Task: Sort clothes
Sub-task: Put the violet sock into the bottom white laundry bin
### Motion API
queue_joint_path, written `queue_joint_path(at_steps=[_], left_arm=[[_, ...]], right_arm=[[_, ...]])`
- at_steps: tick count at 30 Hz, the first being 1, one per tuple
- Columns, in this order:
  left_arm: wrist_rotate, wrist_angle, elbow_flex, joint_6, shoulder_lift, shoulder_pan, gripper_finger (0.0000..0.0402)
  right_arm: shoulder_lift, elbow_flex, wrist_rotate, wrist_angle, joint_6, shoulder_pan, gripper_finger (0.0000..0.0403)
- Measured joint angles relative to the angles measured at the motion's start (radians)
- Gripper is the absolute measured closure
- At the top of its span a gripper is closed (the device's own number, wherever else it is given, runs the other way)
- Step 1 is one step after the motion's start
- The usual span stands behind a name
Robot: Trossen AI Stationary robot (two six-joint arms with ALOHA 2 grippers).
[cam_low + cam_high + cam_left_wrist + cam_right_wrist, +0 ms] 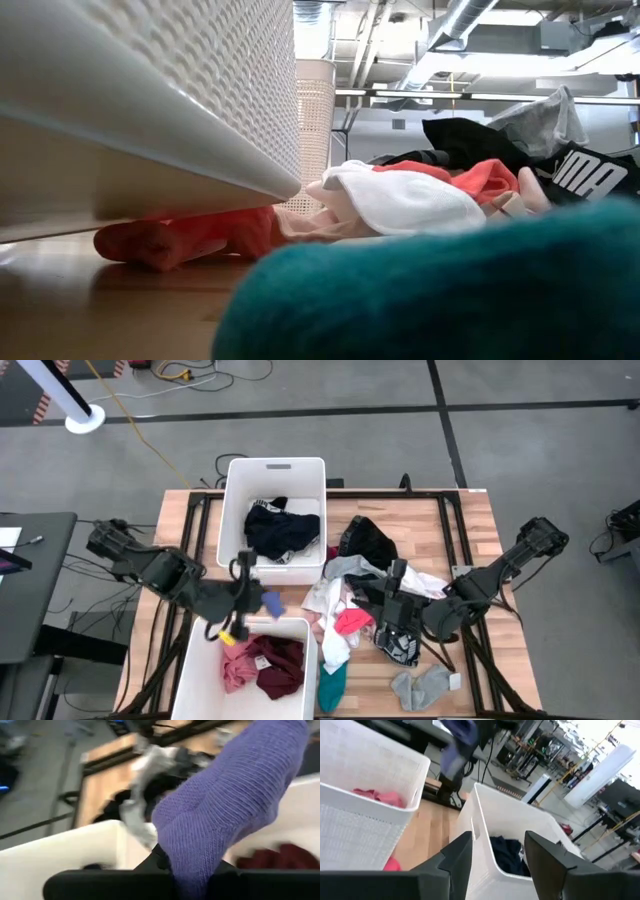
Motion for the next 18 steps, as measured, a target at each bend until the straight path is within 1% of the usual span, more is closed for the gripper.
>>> queue_joint_path(at_steps=[3, 8, 12, 18], left_arm=[[0.061, -0.019, 0.0, -0.039, 0.004, -0.046, 0.0401], [0.121, -0.033, 0.0, -0.083, 0.004, -0.115, 0.0401], [0.206, -0.033, -0.002, -0.112, 0.004, -0.155, 0.0401], [0.23, -0.032, -0.079, -0.164, 0.005, -0.159, 0.0401]], right_arm=[[0.0, 0.0, 0.0, -0.046, 0.048, 0.0, 0.0211], [0.0, 0.0, 0.0, -0.112, 0.116, 0.0, 0.0211], [0.0, 0.0, 0.0, -0.157, 0.163, 0.0, 0.0211], [0.0, 0.0, 0.0, -0.205, 0.221, 0.0, 0.0211]])
